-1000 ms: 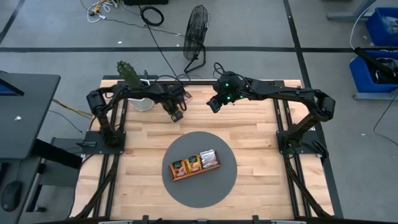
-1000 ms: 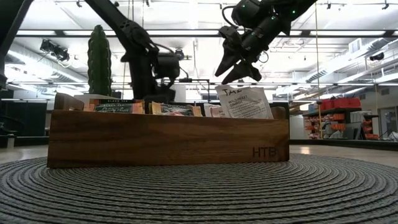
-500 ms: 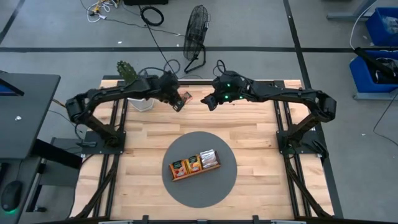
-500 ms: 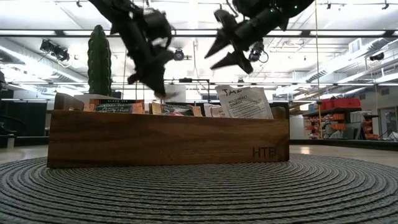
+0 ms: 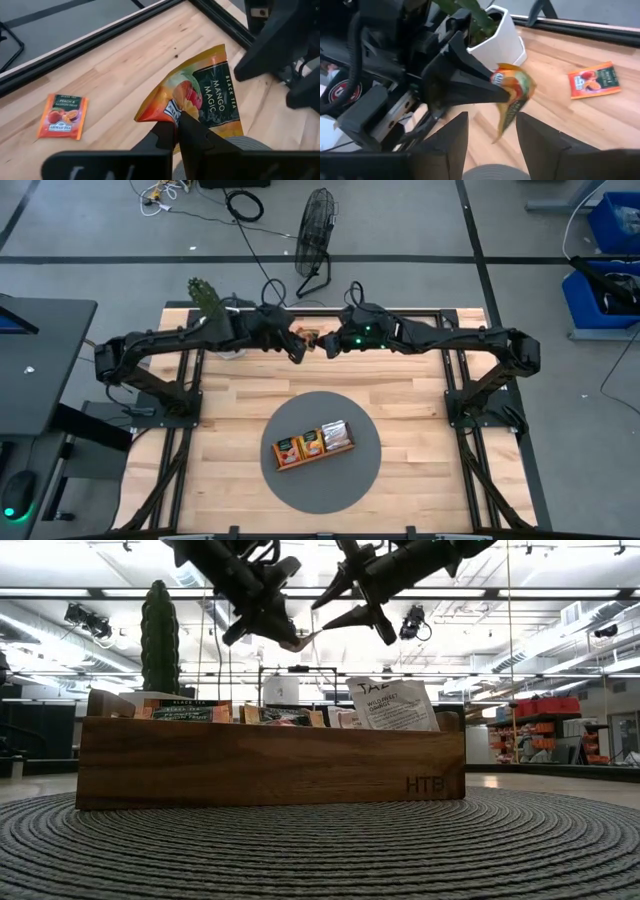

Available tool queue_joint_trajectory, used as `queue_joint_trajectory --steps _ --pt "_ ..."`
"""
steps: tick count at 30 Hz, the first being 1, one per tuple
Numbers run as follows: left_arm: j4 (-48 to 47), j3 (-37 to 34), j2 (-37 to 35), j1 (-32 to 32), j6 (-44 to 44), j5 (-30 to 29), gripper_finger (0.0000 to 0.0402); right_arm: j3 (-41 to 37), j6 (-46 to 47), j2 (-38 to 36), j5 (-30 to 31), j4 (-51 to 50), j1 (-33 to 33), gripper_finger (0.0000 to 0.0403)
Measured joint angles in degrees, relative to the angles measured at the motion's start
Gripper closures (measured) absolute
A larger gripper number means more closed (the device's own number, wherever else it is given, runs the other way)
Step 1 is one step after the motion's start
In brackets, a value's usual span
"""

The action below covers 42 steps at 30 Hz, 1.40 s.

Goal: Pick & Place Tea
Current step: Put the yellow tea bag into the middle section of the wooden organizer

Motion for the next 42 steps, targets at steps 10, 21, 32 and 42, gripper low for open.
queue_joint_trajectory --steps 10,21,32,42 --pt "2.27 0.00 0.00 -1.47 -2.77 -0.94 0.0385 0.00 7.07 0.00 3.16 -4.12 0.30 0.0229" --pt "3.61 0.00 0.00 -3.03 -2.89 -0.88 0.0385 0.00 5.08 0.00 2.11 -1.87 0.29 0.0306" --pt "4.03 0.09 0.02 -3.12 1.12 -0.17 0.0366 -0.02 -1.43 -1.64 -1.30 -6.44 -0.77 0.0400" --pt "0.79 0.02 0.02 -2.87 7.99 0.54 0.0356 -0.04 -5.14 -8.14 -4.85 -13.65 -4.44 0.0402"
